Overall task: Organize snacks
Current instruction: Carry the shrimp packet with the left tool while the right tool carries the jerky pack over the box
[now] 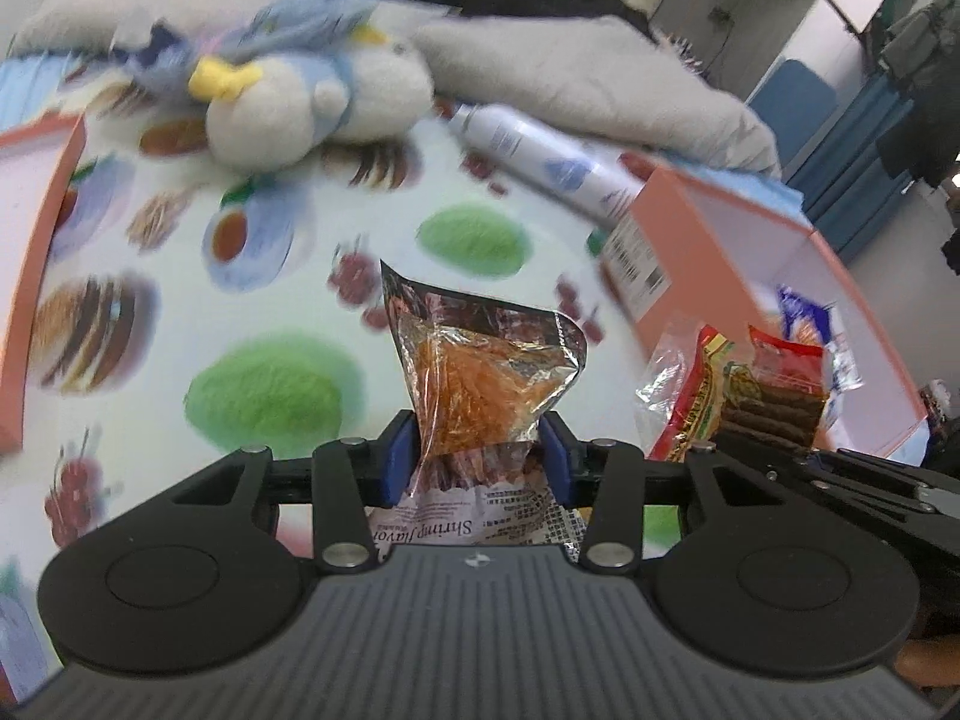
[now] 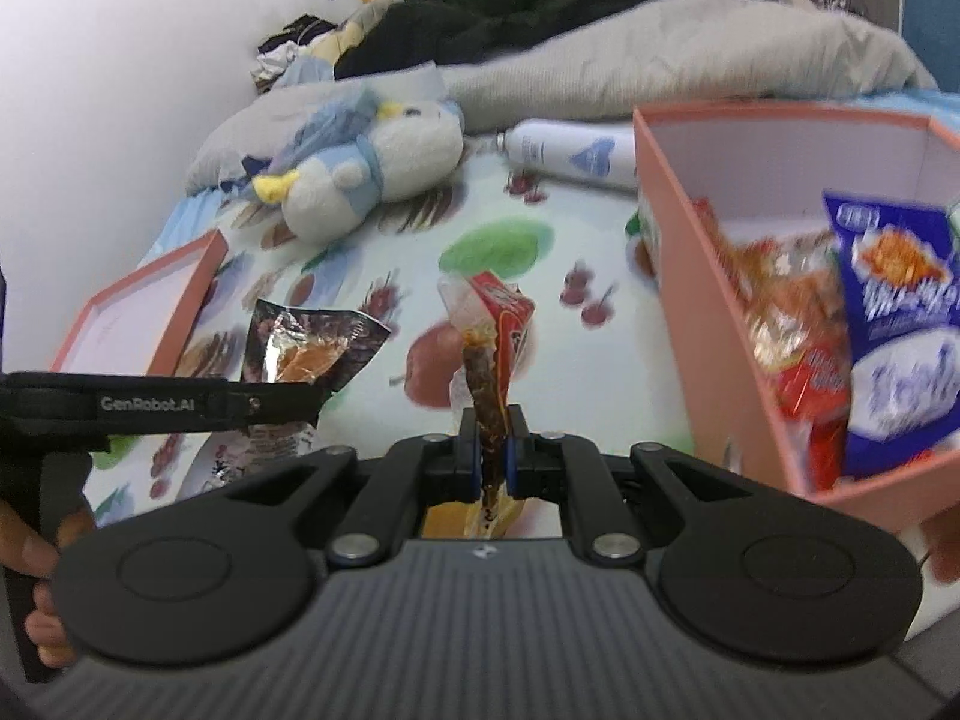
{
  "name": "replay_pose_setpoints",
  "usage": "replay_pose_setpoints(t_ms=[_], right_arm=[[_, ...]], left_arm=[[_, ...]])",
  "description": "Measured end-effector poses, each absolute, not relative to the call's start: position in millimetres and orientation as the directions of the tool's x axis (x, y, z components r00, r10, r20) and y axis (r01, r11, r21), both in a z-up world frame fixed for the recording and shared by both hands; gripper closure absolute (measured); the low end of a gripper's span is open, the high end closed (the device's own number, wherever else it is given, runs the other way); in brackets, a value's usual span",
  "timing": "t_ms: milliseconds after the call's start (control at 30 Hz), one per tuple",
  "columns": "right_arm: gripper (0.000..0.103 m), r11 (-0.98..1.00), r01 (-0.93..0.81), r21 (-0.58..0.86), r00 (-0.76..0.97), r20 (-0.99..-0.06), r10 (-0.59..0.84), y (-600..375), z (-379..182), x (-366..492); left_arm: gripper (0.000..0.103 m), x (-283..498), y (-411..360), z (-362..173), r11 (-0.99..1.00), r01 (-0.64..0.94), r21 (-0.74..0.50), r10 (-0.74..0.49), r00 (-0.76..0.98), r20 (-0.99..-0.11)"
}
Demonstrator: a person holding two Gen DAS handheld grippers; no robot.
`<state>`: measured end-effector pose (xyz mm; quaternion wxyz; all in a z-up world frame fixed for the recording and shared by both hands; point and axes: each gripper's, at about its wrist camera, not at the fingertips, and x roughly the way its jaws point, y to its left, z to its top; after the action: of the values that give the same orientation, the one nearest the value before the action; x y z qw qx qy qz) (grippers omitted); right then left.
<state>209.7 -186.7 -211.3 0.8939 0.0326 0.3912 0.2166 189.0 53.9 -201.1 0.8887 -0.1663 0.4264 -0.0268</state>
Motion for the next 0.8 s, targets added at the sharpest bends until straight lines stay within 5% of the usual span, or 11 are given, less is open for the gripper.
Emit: replay_pose_setpoints(t_ms=[800], right_arm=[[0.092,0.95,-0.285,0.13,0.828,-0.466,0.312,-259,-67,226]], left_arm=[[0.053,256,-43,-34,0.947,0.144,-0.289,-0.287,0.785,-0.549]])
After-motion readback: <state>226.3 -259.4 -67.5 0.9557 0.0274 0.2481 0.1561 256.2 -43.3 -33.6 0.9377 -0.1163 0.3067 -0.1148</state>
